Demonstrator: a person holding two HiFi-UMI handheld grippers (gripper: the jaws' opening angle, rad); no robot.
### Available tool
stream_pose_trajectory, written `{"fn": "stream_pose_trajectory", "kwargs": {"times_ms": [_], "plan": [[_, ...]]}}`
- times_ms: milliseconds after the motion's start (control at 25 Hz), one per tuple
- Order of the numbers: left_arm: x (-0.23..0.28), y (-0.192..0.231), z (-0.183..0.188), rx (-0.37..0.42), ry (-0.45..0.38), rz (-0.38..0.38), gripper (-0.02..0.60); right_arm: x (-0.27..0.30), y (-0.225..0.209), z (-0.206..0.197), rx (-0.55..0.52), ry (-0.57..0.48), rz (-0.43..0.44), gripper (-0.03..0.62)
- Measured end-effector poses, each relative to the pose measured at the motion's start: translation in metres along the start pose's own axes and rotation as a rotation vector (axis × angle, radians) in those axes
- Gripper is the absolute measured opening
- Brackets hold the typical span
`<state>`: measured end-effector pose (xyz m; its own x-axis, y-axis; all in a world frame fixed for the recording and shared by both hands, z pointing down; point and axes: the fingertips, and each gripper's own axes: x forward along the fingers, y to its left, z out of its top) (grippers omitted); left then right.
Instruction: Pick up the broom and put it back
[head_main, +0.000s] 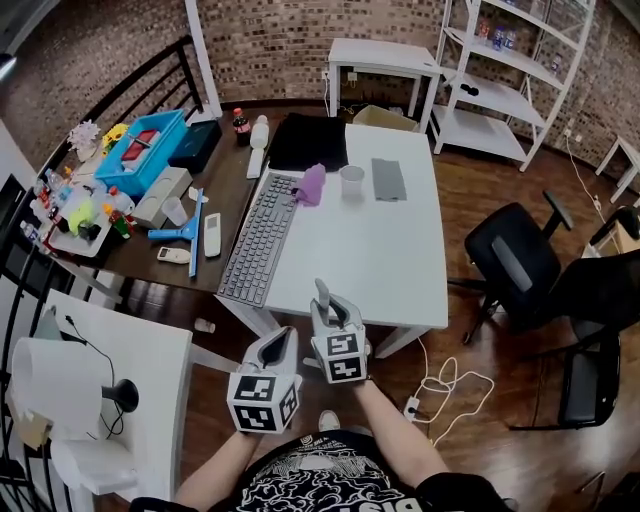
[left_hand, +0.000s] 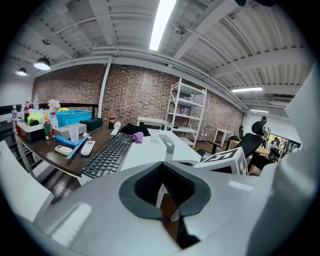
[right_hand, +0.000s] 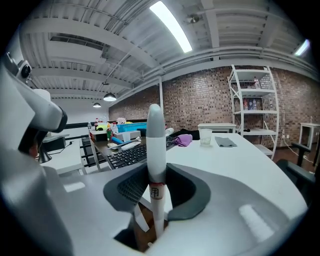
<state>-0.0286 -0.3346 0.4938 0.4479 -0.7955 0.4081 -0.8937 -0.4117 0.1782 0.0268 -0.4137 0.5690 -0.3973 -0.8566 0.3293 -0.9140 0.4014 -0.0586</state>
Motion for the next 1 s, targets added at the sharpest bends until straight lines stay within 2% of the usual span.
{"fn": "stream_pose_trajectory", "kwargs": {"times_ms": [240,600,800,1000], "plan": [[-0.01,-0.003,0.0,0.006,-0.006,-0.004,0.005,-0.011,0.005,-0.002,-0.006,-0.002,0.01,0.097],[-0.037,-0.006,-0.01,0.008,-0.012,-0.008,0.005,-0.043,0.014,-0.008,-0.008,0.003,-0.019,0.097],[-0.055,-0.011,-0.012,0.017,-0.023,-0.019,0.005,-0.066,0.021,-0.003,-0.002,-0.018,-0.038,0.097],[-0.073,-0.014,-0.014,0.015,-0.042,-0.035,0.005,-0.091,0.033,0.019,-0.006,-0.067,-0.049,0.097]]}}
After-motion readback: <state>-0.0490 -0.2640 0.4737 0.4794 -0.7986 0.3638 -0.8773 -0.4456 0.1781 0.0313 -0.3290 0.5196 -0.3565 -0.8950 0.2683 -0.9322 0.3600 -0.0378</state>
